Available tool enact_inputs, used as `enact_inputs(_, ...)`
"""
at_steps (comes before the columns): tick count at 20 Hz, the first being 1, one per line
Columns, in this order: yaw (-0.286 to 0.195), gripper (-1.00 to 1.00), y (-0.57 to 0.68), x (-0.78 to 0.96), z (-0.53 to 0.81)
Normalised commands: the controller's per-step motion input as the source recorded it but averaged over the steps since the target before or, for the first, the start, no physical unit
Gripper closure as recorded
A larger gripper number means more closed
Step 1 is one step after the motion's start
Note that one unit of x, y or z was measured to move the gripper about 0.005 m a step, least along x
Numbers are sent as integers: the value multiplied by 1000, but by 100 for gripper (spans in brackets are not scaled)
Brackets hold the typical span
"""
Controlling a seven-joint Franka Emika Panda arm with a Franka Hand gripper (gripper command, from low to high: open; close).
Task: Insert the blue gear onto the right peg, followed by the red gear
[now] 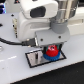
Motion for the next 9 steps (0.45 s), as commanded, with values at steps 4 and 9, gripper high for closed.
enact_inputs(4,0,-100,-12,2,373)
enact_inputs(9,0,-100,-17,0,182)
